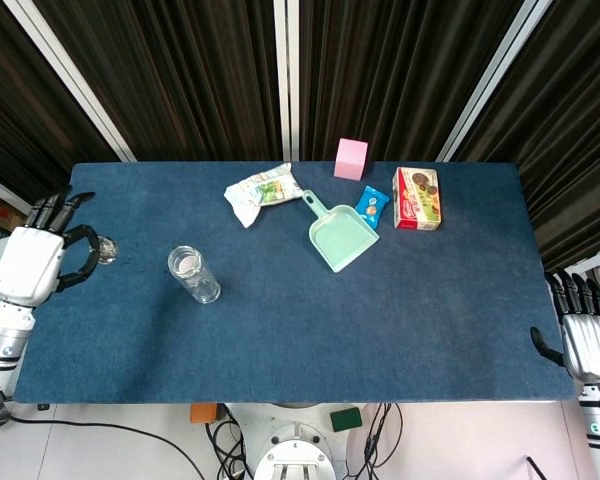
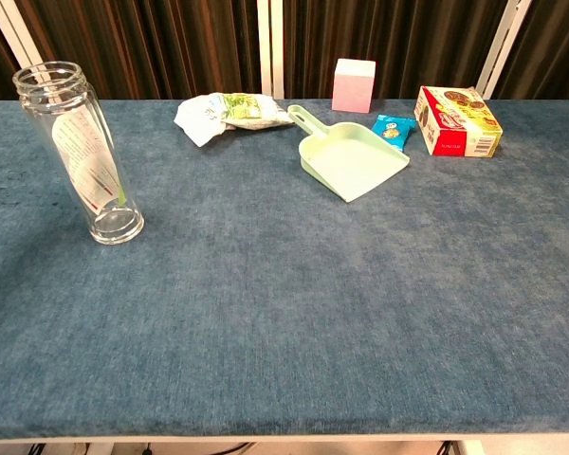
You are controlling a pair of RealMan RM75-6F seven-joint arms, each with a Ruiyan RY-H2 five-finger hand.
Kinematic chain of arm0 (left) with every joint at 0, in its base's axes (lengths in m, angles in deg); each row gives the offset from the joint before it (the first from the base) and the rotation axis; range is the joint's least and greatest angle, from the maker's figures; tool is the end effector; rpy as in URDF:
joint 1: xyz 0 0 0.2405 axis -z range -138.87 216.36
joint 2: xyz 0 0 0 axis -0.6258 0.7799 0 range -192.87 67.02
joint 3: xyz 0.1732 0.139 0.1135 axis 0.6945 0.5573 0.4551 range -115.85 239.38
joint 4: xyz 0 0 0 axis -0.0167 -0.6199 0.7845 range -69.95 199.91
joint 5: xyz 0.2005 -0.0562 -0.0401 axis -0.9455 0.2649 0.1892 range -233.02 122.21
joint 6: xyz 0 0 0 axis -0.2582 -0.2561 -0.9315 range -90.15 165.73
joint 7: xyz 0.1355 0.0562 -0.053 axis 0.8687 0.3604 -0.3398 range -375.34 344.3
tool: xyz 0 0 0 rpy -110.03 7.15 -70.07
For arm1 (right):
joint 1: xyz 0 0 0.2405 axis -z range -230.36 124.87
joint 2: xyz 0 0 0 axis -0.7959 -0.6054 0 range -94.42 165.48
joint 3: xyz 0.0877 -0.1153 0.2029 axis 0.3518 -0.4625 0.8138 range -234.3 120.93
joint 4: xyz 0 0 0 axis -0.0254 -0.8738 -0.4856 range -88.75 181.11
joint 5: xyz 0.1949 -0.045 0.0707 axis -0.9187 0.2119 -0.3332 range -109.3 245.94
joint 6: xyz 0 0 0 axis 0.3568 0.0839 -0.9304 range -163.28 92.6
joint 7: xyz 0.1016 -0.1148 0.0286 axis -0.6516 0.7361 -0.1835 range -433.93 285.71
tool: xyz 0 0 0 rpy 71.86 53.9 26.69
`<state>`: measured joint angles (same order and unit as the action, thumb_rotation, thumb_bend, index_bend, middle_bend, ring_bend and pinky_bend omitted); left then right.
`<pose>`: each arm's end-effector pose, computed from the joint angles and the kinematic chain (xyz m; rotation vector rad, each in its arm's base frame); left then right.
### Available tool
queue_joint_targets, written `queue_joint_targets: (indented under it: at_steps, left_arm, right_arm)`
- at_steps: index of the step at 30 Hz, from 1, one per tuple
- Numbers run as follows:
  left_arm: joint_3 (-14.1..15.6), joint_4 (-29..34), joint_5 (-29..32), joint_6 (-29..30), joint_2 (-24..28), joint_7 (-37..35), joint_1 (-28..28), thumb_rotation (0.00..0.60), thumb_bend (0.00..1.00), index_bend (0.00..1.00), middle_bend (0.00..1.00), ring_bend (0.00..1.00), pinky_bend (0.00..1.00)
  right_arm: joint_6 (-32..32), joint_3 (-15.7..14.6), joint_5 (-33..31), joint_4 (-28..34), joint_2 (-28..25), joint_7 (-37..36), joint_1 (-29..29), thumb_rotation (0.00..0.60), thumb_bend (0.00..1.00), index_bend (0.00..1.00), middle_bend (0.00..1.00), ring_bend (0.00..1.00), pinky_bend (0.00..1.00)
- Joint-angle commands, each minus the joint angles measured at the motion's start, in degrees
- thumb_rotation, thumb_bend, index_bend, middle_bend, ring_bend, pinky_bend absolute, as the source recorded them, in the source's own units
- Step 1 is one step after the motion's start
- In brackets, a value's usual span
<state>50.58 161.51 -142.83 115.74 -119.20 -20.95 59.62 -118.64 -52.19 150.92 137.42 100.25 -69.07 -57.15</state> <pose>-0.2161 0.2930 0.1930 -1.5525 -0.7124 -1.1806 -0.3179 -0.1963 0.1562 1.3609 -0.8641 0.8010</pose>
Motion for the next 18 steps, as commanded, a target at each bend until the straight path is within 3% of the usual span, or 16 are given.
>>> queue_joint_targets:
  at_steps: [1,11,18]
  left_arm:
    - [-0.8,3.0,-0.4,-5.8,2.6,-0.4,3.9,0.6,0.4,0.67,0.11,0.0,0.08]
    - [-1.6,7.5,4.1,-22.8,6.7,3.8,13.7,0.6,0.4,0.67,0.1,0.0,0.08]
    - [-2.2,9.5,8.6,-29.8,7.6,9.2,18.6,0.6,0.4,0.67,0.1,0.0,0.08]
  right_arm:
    - [0.2,0.0,-0.1,0.1,-0.1,0.1,-0.1,0.6,0.32,0.0,0.0,0.0,0.0]
    - [0.5,0.0,-0.7,-0.1,-0.1,-0.1,0.0,0.6,0.32,0.0,0.0,0.0,0.0]
    - [0.8,-0.1,-1.0,-0.6,0.1,-0.6,0.1,0.6,0.32,0.0,0.0,0.0,0.0]
